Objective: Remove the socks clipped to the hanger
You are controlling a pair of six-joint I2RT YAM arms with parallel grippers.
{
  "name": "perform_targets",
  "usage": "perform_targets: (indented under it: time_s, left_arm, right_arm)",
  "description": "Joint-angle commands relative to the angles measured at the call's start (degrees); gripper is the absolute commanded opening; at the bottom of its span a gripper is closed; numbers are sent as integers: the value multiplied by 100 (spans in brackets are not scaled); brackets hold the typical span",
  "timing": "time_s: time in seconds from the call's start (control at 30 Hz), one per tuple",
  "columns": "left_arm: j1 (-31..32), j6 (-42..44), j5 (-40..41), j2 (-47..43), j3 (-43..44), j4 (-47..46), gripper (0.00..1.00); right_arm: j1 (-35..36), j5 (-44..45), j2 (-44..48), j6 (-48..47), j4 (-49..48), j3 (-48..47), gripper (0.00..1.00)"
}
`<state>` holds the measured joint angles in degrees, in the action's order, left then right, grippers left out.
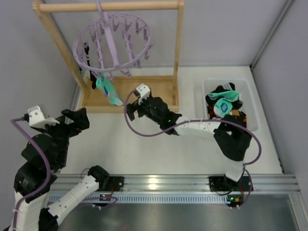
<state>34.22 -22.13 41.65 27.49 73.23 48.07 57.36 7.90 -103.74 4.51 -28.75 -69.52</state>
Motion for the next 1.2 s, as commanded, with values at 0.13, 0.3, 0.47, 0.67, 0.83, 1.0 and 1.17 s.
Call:
perform_targets:
  time_s: [0.13,0.3,0.47,0.67,0.83,1.0,1.17]
  left_arm:
    - [6,16,-271,11,-441,-61,99]
    - [6,-2,-298,-6,-573,-53,98]
    - [15,-19,-333,-33,-679,-52,99]
    - [-3,-72,-482,-24,-679,-35,98]
    - [6,-55,-500,-15,-679,-35,99]
    - [6,-54,-386,46,-556,-44,98]
    - [6,-204,-227,160,-459,-35,98]
  right_arm:
    - [73,-25,-1435,-627,95,-1677,93]
    - [100,18,-2175,-847,379,-2531,89]
    - [108,1,-2562,-829,256,-2891,87]
    - [108,1,-3292,-1233,300,-3830,72]
    - [143,9,-3258,-1304,-409,-3684,24]
    - [301,220,-2513,-1690,-1307,-2683,2]
    - [600,467,-1659,-2086,-1695,-1891,0]
